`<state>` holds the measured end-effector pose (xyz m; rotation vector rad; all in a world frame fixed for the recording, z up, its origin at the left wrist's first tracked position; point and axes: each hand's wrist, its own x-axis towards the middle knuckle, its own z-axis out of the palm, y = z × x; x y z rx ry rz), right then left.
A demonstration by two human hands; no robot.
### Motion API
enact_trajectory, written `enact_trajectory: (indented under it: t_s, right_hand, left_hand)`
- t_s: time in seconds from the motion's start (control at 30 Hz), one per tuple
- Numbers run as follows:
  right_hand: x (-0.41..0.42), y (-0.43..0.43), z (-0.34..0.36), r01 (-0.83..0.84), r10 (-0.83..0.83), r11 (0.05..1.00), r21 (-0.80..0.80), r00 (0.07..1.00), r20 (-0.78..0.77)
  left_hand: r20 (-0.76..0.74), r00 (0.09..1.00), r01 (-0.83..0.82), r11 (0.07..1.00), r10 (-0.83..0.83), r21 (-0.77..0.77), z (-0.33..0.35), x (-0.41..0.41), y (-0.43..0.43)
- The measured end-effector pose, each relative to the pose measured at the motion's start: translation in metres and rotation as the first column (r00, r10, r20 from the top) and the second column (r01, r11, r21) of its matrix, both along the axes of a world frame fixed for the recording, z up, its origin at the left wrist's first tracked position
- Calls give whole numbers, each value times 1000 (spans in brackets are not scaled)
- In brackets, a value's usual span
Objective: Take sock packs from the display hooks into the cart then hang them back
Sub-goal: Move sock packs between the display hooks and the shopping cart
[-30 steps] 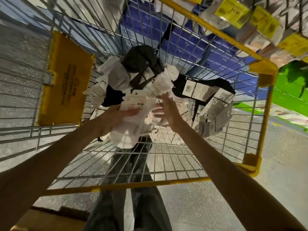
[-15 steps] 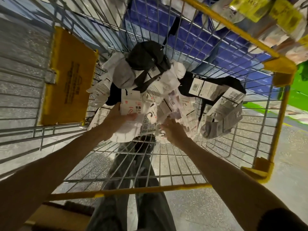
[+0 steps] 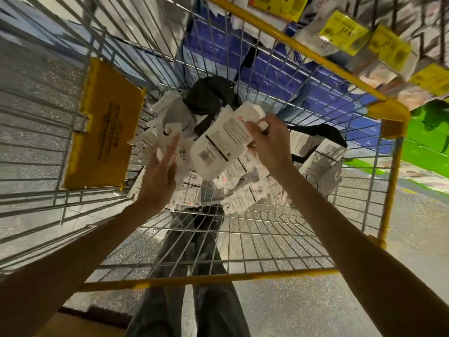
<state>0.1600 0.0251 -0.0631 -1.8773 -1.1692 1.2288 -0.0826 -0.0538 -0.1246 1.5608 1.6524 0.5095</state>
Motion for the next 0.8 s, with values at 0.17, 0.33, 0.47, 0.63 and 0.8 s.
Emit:
enact_trajectory:
  t_s: [0.17, 0.33, 0.47, 0.63, 0.8]
  right_hand:
    - [-19, 2, 6, -70, 66, 990, -124, 997, -35]
    - [-18, -5, 8, -60, 66, 970, -234, 998, 18]
    - [-16, 0, 17, -44, 51, 982, -185, 998, 33]
    - [-50, -6, 16, -202, 210, 978, -57, 958, 196]
    - [-79, -22, 0, -210, 213, 976, -59, 975, 63]
  left_hand:
    - [-48, 997, -49, 985, 58, 164, 16, 14, 12]
    - [-17, 1000, -16, 974, 20, 226, 22, 10, 20]
    - [-77, 996, -29, 981, 45, 191, 32, 6, 16]
    - [-32, 981, 192, 981, -192, -18, 30, 23, 9]
    - [-187, 982, 1, 997, 12, 71, 8, 32, 13]
